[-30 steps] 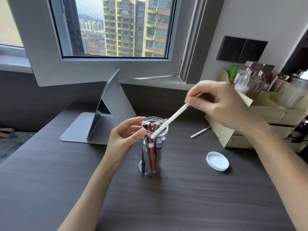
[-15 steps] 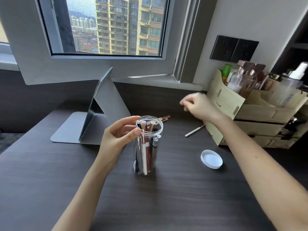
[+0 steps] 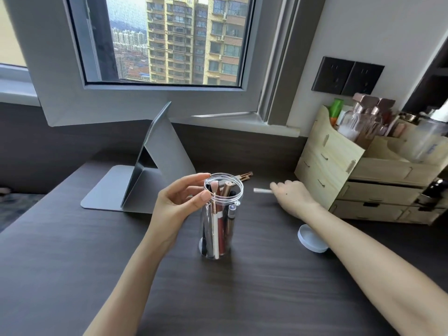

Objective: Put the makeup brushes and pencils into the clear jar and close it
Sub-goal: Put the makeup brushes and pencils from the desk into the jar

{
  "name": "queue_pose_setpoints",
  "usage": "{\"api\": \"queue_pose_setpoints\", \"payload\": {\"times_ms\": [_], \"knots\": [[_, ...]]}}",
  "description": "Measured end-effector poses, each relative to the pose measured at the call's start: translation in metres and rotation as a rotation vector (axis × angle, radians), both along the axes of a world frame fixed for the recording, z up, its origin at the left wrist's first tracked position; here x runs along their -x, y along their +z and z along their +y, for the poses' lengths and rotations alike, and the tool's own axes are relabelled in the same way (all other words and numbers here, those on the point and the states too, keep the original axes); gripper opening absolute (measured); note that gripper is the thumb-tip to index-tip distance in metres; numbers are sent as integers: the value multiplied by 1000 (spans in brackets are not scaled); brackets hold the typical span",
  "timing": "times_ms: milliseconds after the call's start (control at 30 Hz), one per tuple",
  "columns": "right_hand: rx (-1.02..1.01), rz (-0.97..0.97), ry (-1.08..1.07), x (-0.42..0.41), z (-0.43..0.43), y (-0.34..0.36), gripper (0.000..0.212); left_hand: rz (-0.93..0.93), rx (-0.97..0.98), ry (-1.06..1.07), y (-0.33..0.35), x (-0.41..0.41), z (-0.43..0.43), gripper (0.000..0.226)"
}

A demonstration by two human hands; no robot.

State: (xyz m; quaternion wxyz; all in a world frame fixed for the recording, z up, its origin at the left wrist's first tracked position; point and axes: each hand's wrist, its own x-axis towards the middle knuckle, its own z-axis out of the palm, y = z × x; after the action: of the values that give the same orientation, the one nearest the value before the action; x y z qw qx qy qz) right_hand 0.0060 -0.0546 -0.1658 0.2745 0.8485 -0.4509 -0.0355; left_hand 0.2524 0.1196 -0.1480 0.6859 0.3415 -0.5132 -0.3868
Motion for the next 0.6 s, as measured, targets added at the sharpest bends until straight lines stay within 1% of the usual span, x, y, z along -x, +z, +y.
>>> {"api": "queue_pose_setpoints", "payload": {"times_ms": [33, 67, 100, 167, 200, 233, 267, 300, 400, 467, 533, 600], "knots": [[51, -146, 16, -2, 5, 2, 13, -3, -6, -2, 0, 0, 0, 29], [87, -348, 36, -3, 12, 8, 11, -8, -13, 0, 0, 0, 0, 30], [50, -553, 38, -4, 22, 17, 10, -11, -19, 3, 0, 0, 0, 30], [-133, -950, 89, -5, 46, 41, 20, -12, -33, 7, 0, 0, 0, 33], [-209, -1128, 142, -6, 61, 56, 21, -9, -38, 6, 0, 0, 1, 36], [-278, -1250, 180, -7, 76, 71, 20, -4, -43, 4, 0, 0, 1, 39], [-348, -1296, 207, -8, 89, 85, 18, 3, -46, 0, -1, 0, 1, 41], [-404, -1255, 224, -10, 101, 97, 18, 5, -47, -2, -1, 0, 2, 41], [-601, -1019, 235, -12, 125, 123, 17, -4, -46, -9, 0, 1, 3, 35], [-728, -937, 250, -12, 136, 137, 12, -8, -44, -13, 1, 1, 3, 36], [-764, -946, 275, -13, 141, 146, 14, 2, -45, -13, 1, 1, 4, 37], [-744, -989, 306, -17, 140, 152, 13, -1, -49, -7, 1, 0, 3, 39]]}}
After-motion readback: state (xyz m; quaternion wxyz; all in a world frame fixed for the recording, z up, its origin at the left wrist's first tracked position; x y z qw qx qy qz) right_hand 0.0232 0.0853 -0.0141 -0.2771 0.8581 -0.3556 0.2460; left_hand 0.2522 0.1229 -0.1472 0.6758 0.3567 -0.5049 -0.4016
